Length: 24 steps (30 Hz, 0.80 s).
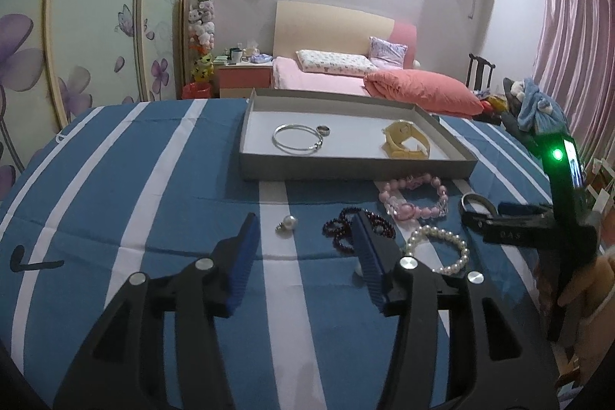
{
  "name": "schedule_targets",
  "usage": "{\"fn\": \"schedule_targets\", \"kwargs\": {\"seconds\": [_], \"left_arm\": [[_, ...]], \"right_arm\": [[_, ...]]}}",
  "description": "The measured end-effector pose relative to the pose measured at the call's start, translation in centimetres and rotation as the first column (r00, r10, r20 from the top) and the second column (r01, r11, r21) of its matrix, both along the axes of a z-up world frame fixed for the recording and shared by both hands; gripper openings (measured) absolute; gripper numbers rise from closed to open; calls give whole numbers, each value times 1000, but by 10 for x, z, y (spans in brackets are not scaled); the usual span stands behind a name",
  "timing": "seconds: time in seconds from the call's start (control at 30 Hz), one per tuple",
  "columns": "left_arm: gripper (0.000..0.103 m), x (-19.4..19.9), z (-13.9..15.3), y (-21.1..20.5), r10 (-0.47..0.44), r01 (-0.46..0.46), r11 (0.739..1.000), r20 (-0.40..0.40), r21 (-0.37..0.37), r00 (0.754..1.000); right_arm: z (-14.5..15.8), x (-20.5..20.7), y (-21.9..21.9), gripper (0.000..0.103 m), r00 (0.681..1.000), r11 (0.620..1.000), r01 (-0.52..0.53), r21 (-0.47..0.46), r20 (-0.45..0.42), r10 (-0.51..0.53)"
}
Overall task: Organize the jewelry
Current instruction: 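Withdraw both grippers from the tray back over the bed, then lower the left gripper onto a pearl earring and close it while the right gripper holds the silver cuff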
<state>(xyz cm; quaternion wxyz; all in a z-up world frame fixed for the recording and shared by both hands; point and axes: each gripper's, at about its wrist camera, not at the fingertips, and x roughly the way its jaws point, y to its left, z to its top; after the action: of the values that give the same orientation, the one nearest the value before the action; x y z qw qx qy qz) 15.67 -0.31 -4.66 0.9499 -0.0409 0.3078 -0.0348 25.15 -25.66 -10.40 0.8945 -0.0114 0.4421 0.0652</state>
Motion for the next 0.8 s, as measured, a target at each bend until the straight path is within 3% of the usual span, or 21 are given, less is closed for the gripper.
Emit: {"fn": "schedule_targets", "kwargs": {"seconds": [0.07,0.13,0.53,0.67,0.8], "left_arm": [[52,2,-2,-3,-16,16,1000,-17,7,1000],[52,3,-4,-7,-31,31,999,-30,16,999],[50,23,-35,-44,-154,170,984,-210,61,966],[36,33,-44,-50,-163,178,983,-255,38,953],[30,39,-46,-58,-158,176,983,-263,47,952]], "right_arm": [[1,2,1,83,1000,1000,-5,-3,0,5],[2,2,2,67,1000,1000,-16,1,11,16],[4,-1,-8,67,1000,999,22,23,13,-23],[5,0,-7,67,1000,1000,22,22,13,-22],[5,0,-8,67,1000,1000,22,22,13,-22]]}}
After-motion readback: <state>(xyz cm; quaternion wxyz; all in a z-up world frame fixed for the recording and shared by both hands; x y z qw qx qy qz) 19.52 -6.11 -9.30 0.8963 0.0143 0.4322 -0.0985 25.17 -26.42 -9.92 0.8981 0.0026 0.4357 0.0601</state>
